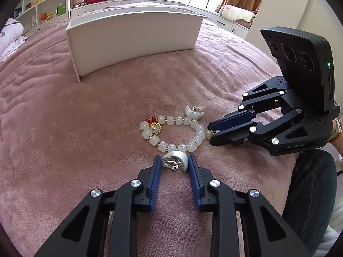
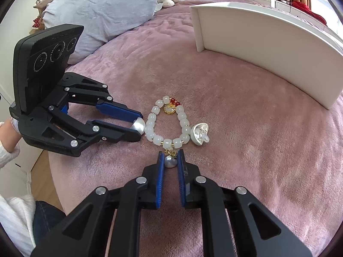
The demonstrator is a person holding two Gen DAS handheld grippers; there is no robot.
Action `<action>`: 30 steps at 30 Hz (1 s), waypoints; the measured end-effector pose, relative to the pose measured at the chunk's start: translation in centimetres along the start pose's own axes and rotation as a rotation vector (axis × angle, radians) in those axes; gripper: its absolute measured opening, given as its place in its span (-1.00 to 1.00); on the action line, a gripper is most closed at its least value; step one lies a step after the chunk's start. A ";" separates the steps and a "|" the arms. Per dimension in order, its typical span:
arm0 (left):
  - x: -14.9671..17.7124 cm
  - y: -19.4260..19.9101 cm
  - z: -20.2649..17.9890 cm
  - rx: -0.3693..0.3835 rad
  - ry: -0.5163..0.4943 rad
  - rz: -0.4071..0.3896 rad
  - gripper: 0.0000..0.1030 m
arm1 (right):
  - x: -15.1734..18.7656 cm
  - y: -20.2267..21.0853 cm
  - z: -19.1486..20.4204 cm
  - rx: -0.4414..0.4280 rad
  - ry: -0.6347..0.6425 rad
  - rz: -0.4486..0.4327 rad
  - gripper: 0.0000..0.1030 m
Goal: Organize jewelry
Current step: 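Grasp the silver charm with the left tool while the right tool grasps the bracelet clasp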
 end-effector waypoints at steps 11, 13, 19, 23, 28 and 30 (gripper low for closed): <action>-0.1 1.8 -0.2 -0.026 -0.010 -0.024 -0.42 | 0.6 1.6 -0.1 0.002 -0.014 -0.021 -0.76; -0.4 2.6 -0.3 -0.031 -0.014 -0.039 -0.42 | 0.7 2.0 -0.2 0.002 -0.018 -0.025 -0.75; -2.2 4.9 -0.3 -0.057 -0.033 -0.090 -0.42 | 0.1 4.2 -0.8 0.014 -0.043 -0.072 -0.75; -5.0 6.5 0.6 -0.104 -0.048 -0.151 -0.42 | -1.6 6.7 -2.0 0.028 -0.068 -0.137 -0.75; -9.7 8.0 2.1 -0.123 -0.041 -0.220 -0.42 | -5.2 10.1 -4.0 0.054 -0.102 -0.240 -0.75; -11.9 8.6 2.8 -0.137 -0.040 -0.246 -0.42 | -6.8 11.5 -4.9 0.067 -0.109 -0.277 -0.75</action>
Point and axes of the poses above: each gripper's, at about its wrist camera, not at the fingertips, and y roughly against the way its jaws point, z to its left, x to its underside, the point moved 10 cm from there along -y, roughly the way its jaws point, and after that the axes turned 2 degrees about -y, right-handed, at the moved point
